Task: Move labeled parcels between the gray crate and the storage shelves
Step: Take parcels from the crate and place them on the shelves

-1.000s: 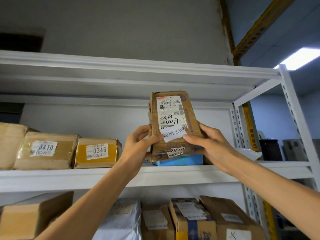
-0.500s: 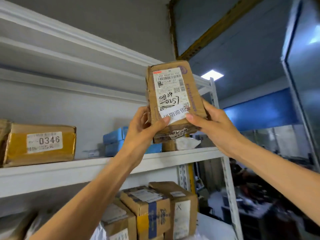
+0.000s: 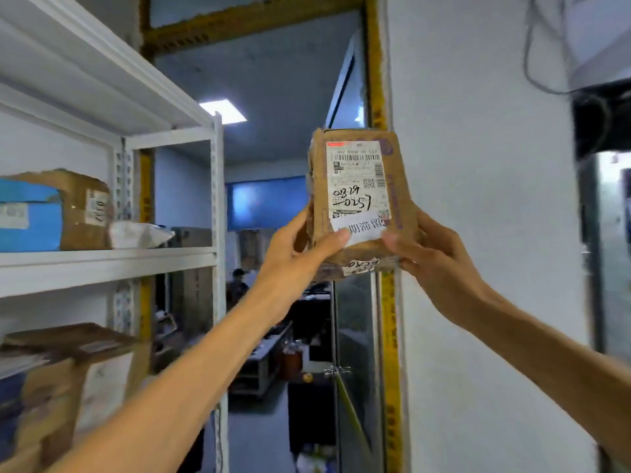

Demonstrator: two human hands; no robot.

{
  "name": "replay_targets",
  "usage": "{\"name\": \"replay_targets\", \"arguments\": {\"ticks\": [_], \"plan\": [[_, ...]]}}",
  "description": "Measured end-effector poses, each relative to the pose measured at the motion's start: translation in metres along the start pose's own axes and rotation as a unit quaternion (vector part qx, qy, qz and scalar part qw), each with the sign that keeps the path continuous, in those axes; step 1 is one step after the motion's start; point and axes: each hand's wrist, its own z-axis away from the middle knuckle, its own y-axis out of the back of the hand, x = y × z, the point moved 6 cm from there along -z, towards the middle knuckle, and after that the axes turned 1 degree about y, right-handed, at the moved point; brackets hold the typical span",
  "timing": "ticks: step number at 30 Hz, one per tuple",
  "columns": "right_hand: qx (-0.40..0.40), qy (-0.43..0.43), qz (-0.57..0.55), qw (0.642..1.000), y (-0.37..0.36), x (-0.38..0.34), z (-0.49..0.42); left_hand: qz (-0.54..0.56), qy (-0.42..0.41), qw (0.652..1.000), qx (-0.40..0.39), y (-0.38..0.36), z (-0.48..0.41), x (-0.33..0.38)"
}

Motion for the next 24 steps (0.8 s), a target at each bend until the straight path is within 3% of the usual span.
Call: {"name": "replay_targets", "arguments": {"ticks": [6,13,19,24], "plan": [[0.087,-0.083,0.104,0.987,0.120,-0.020,0.069,0.099,0.026,0.991,-0.089,-0.137,0.003,-0.038],[0.180,-0.124,0.216,0.952,0.219,-0.054,0.141,0.194,0.027,0.961,-0.196,-0.276,0.013,-0.055],[0.303,-0.149,0.275,0.900,0.305,-0.076,0.204,0.250,0.040,0.925,-0.283,-0.392,0.027,-0.074],[0.358,-0.175,0.311,0.863,0.360,-0.082,0.255,0.275,0.071,0.895,-0.344,-0.478,0.041,-0.093]]}}
